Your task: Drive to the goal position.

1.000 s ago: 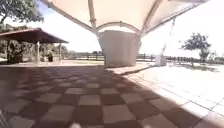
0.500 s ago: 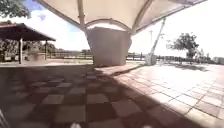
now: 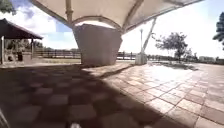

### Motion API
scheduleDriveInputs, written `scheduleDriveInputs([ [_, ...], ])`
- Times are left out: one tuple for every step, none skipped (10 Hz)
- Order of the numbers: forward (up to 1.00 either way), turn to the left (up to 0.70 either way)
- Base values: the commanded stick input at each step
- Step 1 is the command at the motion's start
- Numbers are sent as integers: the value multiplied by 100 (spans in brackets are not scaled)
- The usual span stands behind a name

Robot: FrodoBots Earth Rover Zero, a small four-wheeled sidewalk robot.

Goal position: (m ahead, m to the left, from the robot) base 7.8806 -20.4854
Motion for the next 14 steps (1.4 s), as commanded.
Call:
scheduleDriveInputs([
  [85,-34],
  [85,-34],
  [85,-34],
  [100,-40],
  [100,-40],
  [100,-40],
  [100,-40],
  [100,-40],
  [100,-40],
  [100,-40],
  [100,-40],
  [100,-40],
  [100,-40],
  [100,-40],
])
